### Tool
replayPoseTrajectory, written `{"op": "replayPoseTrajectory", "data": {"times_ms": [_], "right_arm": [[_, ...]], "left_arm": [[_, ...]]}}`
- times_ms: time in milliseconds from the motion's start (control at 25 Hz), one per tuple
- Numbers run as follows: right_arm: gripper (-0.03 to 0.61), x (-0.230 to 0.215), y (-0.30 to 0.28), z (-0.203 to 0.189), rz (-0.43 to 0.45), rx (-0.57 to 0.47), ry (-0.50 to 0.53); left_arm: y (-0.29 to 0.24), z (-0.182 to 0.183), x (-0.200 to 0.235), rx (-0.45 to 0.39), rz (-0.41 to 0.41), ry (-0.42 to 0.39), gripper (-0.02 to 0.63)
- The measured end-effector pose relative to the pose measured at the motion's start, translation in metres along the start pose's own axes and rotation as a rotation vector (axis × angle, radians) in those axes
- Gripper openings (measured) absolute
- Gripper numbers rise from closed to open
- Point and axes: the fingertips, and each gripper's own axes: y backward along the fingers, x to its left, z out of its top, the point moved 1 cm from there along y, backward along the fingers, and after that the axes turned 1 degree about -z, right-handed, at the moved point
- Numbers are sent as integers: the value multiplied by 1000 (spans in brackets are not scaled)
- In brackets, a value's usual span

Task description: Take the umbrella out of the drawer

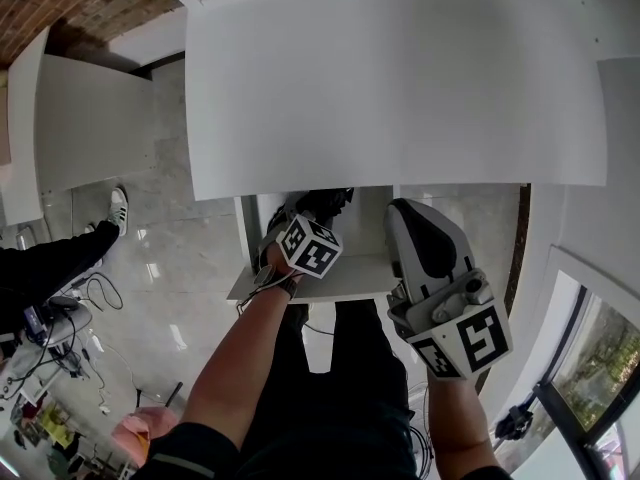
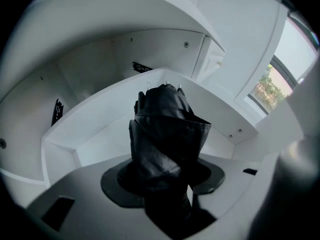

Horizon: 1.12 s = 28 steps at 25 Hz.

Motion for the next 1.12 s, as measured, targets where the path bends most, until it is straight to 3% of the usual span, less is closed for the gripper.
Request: {"op": "replayPoseTrajectory", "data": {"times_ms": [680, 1120], "right_arm": [[5, -4, 44, 38, -93, -86, -20], [5, 18, 57, 57, -109, -101, 22]], "left_arm": [[91, 34, -52, -152, -114, -186, 224], [182, 68, -32, -367, -105, -97, 225]]}}
